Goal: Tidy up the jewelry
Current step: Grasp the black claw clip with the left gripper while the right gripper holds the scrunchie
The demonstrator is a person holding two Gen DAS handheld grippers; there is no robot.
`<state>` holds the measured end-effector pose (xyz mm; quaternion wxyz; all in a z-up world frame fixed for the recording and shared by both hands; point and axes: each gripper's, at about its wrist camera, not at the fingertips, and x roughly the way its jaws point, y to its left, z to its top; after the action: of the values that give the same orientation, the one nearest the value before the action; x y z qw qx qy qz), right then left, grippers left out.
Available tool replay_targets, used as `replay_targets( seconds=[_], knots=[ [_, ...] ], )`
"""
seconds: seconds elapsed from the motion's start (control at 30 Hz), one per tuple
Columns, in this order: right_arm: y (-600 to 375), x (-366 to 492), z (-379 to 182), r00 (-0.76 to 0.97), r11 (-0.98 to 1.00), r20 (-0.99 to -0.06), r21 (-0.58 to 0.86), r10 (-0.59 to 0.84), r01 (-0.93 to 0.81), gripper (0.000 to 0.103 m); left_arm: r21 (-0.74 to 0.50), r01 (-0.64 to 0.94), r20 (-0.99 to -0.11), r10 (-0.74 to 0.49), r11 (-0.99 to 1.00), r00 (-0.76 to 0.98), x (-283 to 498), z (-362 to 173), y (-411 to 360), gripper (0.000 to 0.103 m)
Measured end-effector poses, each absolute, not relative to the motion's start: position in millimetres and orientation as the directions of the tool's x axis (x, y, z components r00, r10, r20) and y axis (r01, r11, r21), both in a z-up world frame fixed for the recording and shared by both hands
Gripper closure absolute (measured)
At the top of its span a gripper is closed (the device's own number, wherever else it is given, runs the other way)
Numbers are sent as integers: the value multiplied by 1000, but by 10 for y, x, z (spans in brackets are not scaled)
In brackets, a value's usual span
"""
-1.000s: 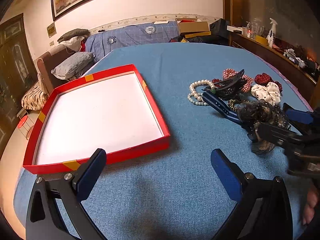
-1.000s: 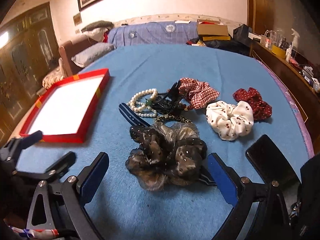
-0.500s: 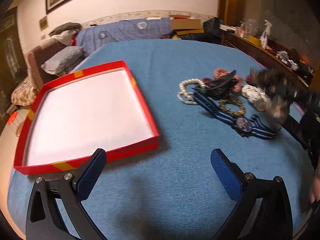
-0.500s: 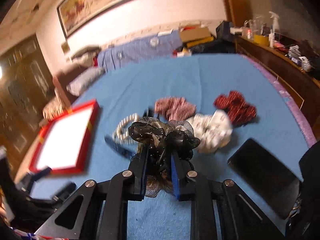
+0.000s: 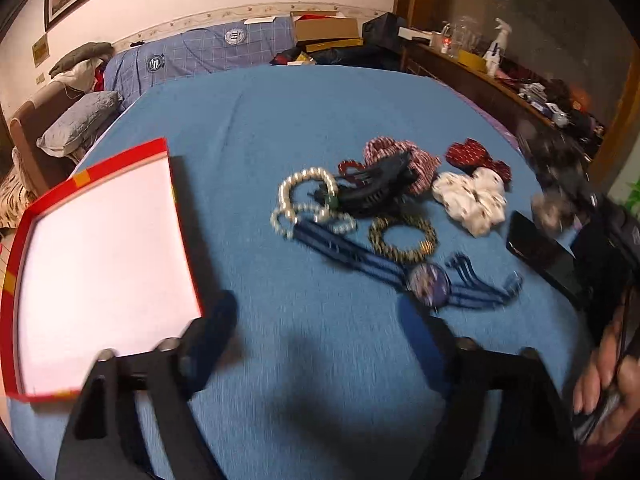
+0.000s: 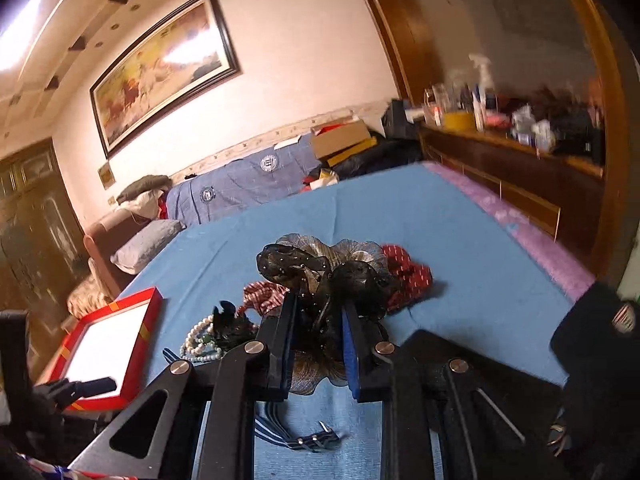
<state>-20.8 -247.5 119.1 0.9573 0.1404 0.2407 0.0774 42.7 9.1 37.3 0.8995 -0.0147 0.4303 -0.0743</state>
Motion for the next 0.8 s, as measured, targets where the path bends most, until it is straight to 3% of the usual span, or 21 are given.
replay_targets(
  seconds=[0.17, 0.27, 0.47, 0.6, 0.63, 0.73, 0.8],
  knots=[
    [-2539, -130, 1097, 847, 927, -460, 363, 268, -97, 81, -53, 156, -777, -139, 986, 614, 740, 417, -132, 24],
    [-2572, -159, 1112, 850, 920, -446, 377, 282, -107, 81, -2, 173, -753, -116, 985, 648, 867, 465, -349, 9],
    [-2590, -151, 1091, 843, 911, -444, 394, 305, -122, 81, 182, 208, -723, -13, 961, 690, 1193, 344, -774, 9],
    [-2584, -140, 1088, 838, 908, -447, 400, 314, -127, 80, 204, 205, -732, 10, 957, 682, 1444, 204, -877, 9],
    [-2574, -140, 1087, 837, 908, -448, 399, 315, -128, 80, 213, 195, -725, 21, 957, 688, 1466, 179, -878, 16],
    [-2566, -136, 1074, 833, 908, -452, 398, 319, -132, 80, 186, 199, -750, 8, 962, 661, 1581, 104, -853, 67],
    [-2578, -116, 1076, 831, 906, -453, 402, 323, -133, 80, 162, 198, -744, -12, 967, 668, 1580, 115, -838, 70]
  ],
)
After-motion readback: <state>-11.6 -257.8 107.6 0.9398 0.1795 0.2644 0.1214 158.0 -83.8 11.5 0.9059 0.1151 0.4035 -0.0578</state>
